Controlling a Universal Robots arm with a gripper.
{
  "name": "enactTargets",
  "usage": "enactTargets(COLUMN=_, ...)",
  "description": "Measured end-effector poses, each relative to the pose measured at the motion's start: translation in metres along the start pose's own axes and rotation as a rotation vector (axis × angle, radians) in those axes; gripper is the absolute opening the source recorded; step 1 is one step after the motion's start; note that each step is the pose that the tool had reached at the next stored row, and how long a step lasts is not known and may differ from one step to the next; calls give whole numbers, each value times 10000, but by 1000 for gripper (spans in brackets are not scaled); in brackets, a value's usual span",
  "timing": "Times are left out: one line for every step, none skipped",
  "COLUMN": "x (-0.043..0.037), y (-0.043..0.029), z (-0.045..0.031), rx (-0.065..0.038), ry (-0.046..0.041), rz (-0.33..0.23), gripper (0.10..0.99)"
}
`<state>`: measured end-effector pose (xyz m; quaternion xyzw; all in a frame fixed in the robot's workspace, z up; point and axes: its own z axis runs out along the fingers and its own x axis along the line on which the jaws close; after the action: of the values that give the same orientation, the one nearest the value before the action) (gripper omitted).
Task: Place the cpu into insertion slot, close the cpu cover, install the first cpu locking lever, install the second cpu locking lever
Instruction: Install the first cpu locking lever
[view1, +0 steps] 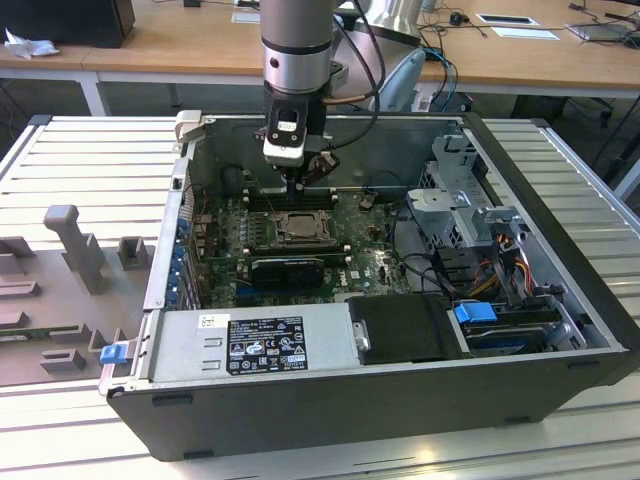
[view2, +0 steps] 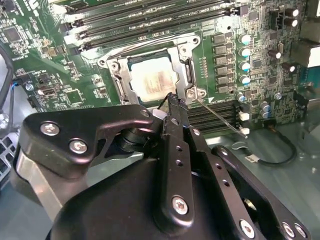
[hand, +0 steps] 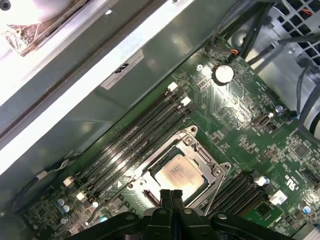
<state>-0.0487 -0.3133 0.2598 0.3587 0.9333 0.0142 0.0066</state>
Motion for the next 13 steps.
enactTargets(x=0, y=0, z=0, rx=0, ry=4, rz=-138, gripper=106)
enactTargets(x=0, y=0, z=0, rx=0, ry=7, rz=-228, gripper=106)
enactTargets(x=0, y=0, z=0, rx=0, ry=9, rz=-286, gripper=106)
enactTargets(x=0, y=0, z=0, rx=-1, ry=13, rz=-435, gripper=106)
enactTargets(x=0, y=0, z=0, rx=-1, ry=16, rz=-528, gripper=106)
enactTargets(x=0, y=0, z=0, rx=-1, ry=18, rz=-592, gripper=106)
enactTargets(x=0, y=0, z=0, rx=-1, ry=20, rz=-660, gripper=106)
enactTargets(x=0, y=0, z=0, rx=-1, ry=22, rz=-722, gripper=106)
enactTargets(x=0, y=0, z=0, rx=-2, ry=26, rz=-819, gripper=106)
enactTargets(x=0, y=0, z=0, rx=-1, ry=28, rz=-901, gripper=106)
enactTargets(x=0, y=0, z=0, rx=-2, ry=30, rz=-978, gripper=106)
enactTargets(x=0, y=0, z=0, rx=-2, ry=33, rz=-1055, gripper=106)
enactTargets(x=0, y=0, z=0, rx=-3, ry=37, rz=-1169, gripper=106)
